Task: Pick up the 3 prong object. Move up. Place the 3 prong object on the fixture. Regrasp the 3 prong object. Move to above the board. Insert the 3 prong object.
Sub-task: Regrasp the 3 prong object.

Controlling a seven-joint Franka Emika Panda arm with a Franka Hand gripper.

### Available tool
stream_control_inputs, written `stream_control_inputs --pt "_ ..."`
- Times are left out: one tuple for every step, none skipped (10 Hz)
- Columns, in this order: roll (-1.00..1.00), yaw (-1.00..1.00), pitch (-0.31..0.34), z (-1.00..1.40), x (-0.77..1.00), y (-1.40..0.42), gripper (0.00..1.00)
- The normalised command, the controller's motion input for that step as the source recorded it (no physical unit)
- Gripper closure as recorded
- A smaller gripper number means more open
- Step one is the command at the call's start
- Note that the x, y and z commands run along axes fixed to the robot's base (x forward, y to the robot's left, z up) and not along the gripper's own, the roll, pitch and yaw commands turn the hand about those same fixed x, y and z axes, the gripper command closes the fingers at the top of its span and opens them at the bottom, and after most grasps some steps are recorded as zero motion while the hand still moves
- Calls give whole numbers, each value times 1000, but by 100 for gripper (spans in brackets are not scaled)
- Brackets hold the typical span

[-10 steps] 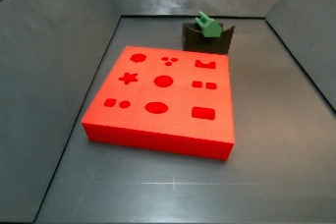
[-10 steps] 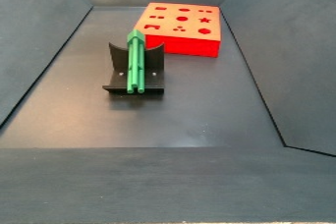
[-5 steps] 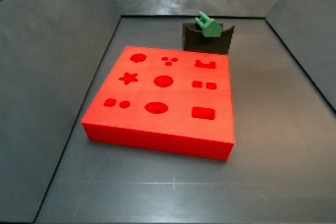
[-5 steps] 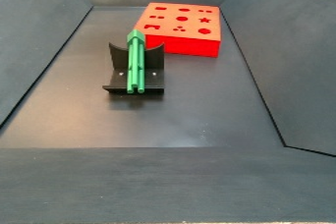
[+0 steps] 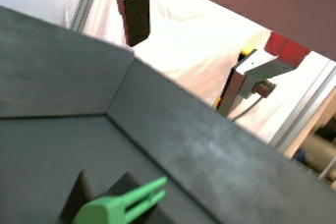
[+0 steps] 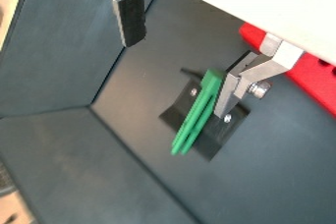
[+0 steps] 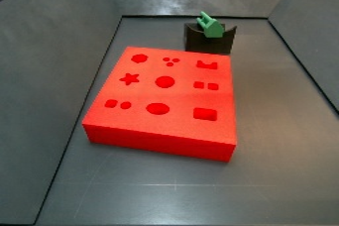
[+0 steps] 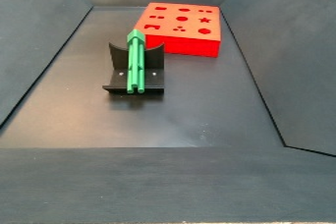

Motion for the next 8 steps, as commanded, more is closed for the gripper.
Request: stream_control_inputs --pt "591 251 175 -12 128 -57 0" --pt "410 265 140 -13 131 -63 0" --pt "236 265 93 -3 130 -46 0" --pt "179 256 56 -6 113 -48 0" --pt "161 243 19 -10 96 -52 0" --pt "151 211 -2 -11 97 -56 0" --pt "191 188 -39 -1000 35 39 0" --pt "191 159 -45 -1000 37 40 0"
